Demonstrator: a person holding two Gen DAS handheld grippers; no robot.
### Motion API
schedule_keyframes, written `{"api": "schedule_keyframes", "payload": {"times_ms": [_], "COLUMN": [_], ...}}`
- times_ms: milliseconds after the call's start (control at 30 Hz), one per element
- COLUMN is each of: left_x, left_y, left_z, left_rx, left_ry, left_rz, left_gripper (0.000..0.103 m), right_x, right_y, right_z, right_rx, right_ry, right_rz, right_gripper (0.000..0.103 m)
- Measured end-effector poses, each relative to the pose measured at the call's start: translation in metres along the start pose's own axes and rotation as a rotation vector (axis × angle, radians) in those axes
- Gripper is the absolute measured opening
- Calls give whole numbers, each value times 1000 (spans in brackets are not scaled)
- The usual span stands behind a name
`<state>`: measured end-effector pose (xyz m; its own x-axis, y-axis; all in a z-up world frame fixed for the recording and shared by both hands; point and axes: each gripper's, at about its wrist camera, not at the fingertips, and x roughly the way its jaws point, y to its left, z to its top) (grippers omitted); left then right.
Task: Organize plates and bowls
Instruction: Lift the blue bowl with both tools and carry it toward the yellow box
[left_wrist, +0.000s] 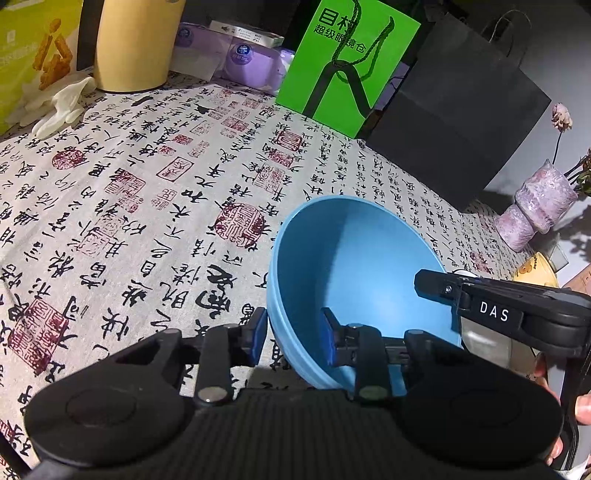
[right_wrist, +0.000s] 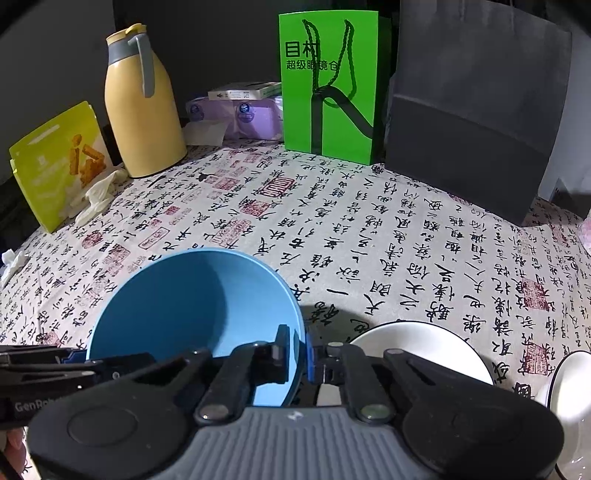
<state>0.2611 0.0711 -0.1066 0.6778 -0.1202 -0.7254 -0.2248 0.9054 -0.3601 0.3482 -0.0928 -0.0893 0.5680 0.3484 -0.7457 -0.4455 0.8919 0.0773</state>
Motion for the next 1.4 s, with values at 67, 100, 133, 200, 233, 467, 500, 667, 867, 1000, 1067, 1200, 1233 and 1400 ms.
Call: {"api": "schedule_keyframes", "payload": {"times_ms": [67,100,133,200,233,467,500,667,867,1000,1067,1200,1233,1400], "left_x": [-3,-4,-5,-7,-8,-20,-22,-34,-50,-61,-65,-75,-78,-90], "left_y": [0,1,1,2,2,8,10,15,23,31,36,44,46,56], "left_z": [-1,-1,-1,-1,-2,-4,-4,-5,-9,-10,-11,-13,-13,-15], "left_rx": [0,-1,-2,-5,-5,-7,-10,-19,-28,-36,-42,-51,-53,-66], "left_ry": [-6,-8,-9,-14,-17,-38,-42,-63,-88,-107,-116,-134,-139,-156], "left_rz": [0,-1,-2,-4,-4,-4,-5,-9,-10,-7,-3,3,5,12], "left_gripper": [31,31,31,31,31,31,31,31,31,31,31,31,31,31], "right_x": [-2,-3,-4,-6,-8,-17,-18,-27,-36,-41,-44,-48,-48,-51], "right_y": [2,2,3,5,6,16,18,28,39,49,55,68,71,84], "right_z": [0,0,0,1,1,1,1,1,0,0,0,0,0,0], "right_rx": [-2,-2,-3,-6,-7,-18,-21,-32,-46,-55,-62,-74,-76,-90], "right_ry": [-3,-5,-6,-9,-11,-22,-25,-38,-53,-64,-70,-79,-81,-89], "right_rz": [-1,-2,-2,-4,-4,-8,-8,-8,-7,-1,3,11,12,19], "right_gripper": [8,8,8,8,8,8,8,8,8,8,8,8,8,8]}}
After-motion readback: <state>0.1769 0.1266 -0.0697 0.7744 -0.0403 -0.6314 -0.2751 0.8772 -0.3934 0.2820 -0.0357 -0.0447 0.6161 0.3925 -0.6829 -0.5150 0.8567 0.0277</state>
